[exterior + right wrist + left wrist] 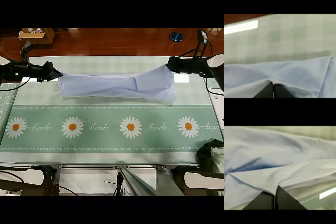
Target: Fold the shirts.
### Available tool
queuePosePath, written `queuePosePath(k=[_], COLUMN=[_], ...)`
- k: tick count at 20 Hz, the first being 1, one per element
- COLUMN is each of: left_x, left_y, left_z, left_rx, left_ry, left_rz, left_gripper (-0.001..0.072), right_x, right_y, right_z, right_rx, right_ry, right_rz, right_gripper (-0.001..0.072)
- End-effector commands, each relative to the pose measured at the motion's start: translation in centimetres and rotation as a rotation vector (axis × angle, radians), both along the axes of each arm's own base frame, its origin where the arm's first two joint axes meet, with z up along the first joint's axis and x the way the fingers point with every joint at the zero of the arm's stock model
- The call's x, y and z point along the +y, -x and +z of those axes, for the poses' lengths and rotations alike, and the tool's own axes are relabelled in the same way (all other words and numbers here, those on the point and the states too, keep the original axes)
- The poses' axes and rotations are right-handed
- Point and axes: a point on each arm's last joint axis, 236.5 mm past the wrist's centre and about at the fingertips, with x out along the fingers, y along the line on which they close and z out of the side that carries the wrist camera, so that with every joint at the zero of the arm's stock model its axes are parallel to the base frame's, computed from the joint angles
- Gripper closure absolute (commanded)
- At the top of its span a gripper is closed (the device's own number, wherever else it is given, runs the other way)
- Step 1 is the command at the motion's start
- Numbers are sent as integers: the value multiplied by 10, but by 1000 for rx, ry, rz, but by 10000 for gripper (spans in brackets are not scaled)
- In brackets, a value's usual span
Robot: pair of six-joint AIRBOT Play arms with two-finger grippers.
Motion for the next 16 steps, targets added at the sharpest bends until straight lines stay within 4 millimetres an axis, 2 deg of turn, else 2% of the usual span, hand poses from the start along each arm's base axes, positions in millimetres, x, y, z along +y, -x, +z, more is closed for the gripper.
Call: queuePosePath(k=[1, 4, 7, 10, 13, 14, 15, 16], left_x=[1, 2, 2, 3, 4, 3, 3, 4], left_y=[-19, -25, -24, -26, -27, -25, -23, -21], left_z=[-24, -43, -61, -71, -72, -72, -71, -70], left_rx=[41, 73, 109, 119, 116, 121, 128, 135], left_ry=[22, 30, 38, 37, 34, 37, 42, 47], left_rz=[-18, -12, -12, 0, 5, -2, -8, -13], left_gripper=[687, 687, 686, 686, 684, 658, 536, 389], right_x=[-3, -3, 0, 2, 2, 3, 4, 5], right_y=[-8, -8, -7, -5, -4, -2, 0, 3], right_z=[-32, -58, -74, -83, -84, -85, -85, -83], right_rx=[47, 95, 132, 154, 158, 165, 173, 177], right_ry=[-2, -9, -31, -37, -35, -37, -40, -36], right_rz=[-14, -14, -16, -11, -8, -3, 5, 17], right_gripper=[691, 691, 690, 690, 689, 689, 686, 630])
